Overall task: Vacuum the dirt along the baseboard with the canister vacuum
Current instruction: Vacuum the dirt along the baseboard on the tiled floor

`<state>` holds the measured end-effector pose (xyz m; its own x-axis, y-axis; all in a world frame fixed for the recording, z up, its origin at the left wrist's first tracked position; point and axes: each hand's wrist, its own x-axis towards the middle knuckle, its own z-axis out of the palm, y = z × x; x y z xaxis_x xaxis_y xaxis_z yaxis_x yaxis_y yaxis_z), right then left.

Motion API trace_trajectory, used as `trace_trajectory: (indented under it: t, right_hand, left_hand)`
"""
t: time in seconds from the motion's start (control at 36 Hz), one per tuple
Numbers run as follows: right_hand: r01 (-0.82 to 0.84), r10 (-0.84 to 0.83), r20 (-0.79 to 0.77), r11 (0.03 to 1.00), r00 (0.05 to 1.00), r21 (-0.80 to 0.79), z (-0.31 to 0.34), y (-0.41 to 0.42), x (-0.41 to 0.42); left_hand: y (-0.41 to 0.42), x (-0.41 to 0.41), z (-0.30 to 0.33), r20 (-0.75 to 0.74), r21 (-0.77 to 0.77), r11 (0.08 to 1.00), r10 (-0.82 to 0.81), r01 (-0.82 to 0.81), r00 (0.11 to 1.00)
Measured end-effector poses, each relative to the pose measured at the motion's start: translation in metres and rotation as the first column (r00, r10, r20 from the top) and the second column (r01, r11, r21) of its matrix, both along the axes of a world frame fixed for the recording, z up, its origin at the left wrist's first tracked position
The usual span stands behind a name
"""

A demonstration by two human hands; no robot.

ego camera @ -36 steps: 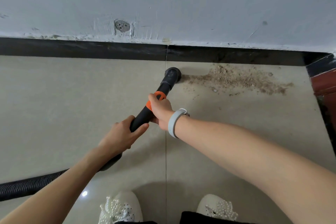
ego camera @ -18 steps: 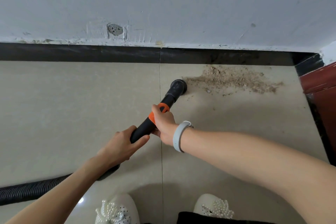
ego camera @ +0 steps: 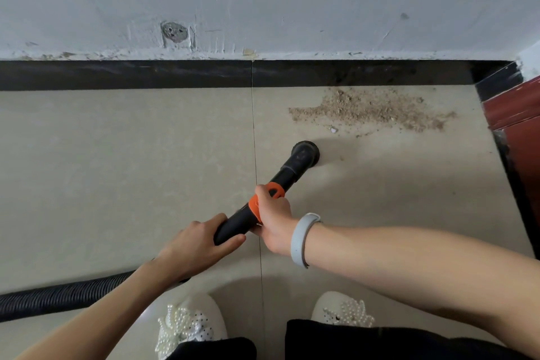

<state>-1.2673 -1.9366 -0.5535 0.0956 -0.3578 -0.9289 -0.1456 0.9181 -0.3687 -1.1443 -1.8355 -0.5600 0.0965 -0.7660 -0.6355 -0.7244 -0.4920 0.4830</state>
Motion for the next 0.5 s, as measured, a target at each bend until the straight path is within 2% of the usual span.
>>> trace_trajectory:
  t: [0.11,0.25,0.5]
  right_hand:
    - [0.022,-0.022,0.001,0.999,1.0,0.029,-0.007,0.012,-0.007]
    - [0.143,-0.146,0.035,0.986,0.989,0.083,-0.013,0.023,-0.008]
    - [0.227,-0.228,-0.014,0.973,0.974,-0.031,-0.009,-0.008,-0.02]
  left_hand:
    - [0.011,-0.007,0.001,-0.005,-0.003,1.0,-0.013,0.013,1.0]
    - [0.017,0.0,0.005,0.026,0.013,0.998,-0.064,0.063,0.998]
    - [-0.026,-0.011,0.003,0.063,-0.037,0.988,-0.149,0.152,0.987]
